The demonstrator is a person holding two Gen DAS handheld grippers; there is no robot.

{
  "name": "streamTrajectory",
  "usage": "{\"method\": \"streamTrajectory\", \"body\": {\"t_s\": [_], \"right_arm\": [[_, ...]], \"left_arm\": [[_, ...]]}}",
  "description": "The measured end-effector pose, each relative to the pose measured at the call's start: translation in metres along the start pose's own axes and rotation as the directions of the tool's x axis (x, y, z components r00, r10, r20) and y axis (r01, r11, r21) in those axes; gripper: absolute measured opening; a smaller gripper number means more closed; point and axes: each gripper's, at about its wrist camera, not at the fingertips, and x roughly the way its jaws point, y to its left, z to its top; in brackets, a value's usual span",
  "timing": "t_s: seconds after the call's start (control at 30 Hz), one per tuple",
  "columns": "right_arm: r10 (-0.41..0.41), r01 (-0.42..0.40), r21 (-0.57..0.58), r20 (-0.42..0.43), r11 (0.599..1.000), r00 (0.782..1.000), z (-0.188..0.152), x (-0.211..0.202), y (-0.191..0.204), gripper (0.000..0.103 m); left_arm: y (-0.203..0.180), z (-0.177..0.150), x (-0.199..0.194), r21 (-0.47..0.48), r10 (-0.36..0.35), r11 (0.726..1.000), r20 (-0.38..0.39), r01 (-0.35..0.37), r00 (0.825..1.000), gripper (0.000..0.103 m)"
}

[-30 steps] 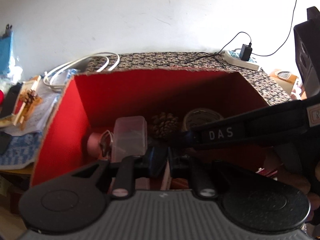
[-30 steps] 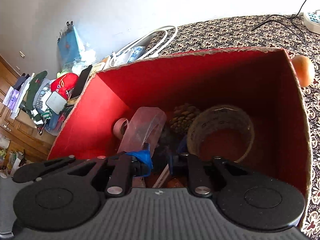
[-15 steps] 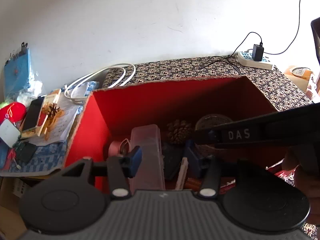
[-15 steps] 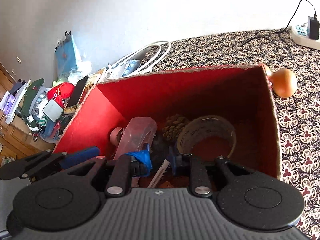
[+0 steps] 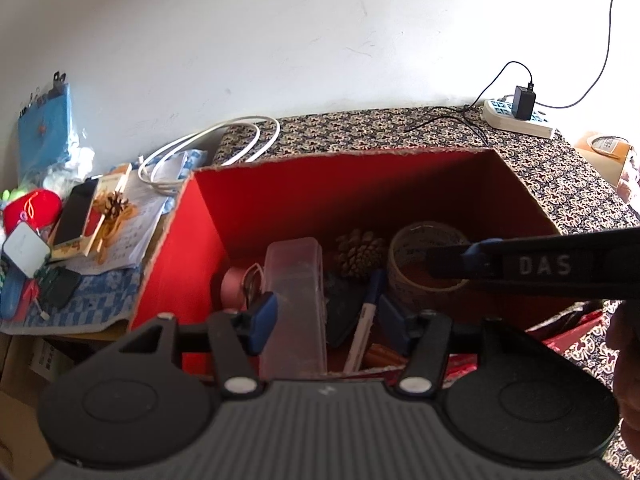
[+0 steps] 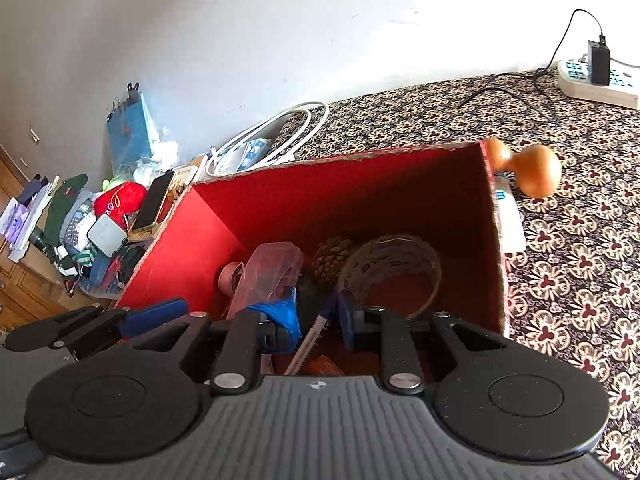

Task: Organize rigid objects
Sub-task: 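Lower the marker into the red box and open the right tool, then lift the right tool out of the box toward the brown gourd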

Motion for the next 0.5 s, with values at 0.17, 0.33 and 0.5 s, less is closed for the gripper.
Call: {"method": "streamTrajectory", "body": {"t_s": [0.17, 0.33, 0.5], "right_arm": [[0.003, -0.003, 0.004, 0.021, 1.0, 1.0, -0.007, -0.015, -0.002, 0.006], [0.03, -0.03, 0.005, 0.04, 1.0, 0.999, -0.015, -0.03, -0.006, 0.006], [0.023, -0.023, -0.002, 0.063, 1.0, 0.998, -0.022, -0.047, -0.015, 0.006]], "left_arm": [[-0.002, -0.005, -0.013, -0.005, -0.02, 1.0, 0.018, 0.02, 1.0, 0.062], [-0.009, -0.009, -0.024, -0.009, -0.047, 0.999, 0.027, 0.047, 0.999, 0.063], [-0.016, -0.01, -0.034, -0.002, -0.101, 0.995, 0.043, 0.101, 0.994, 0.065]]}}
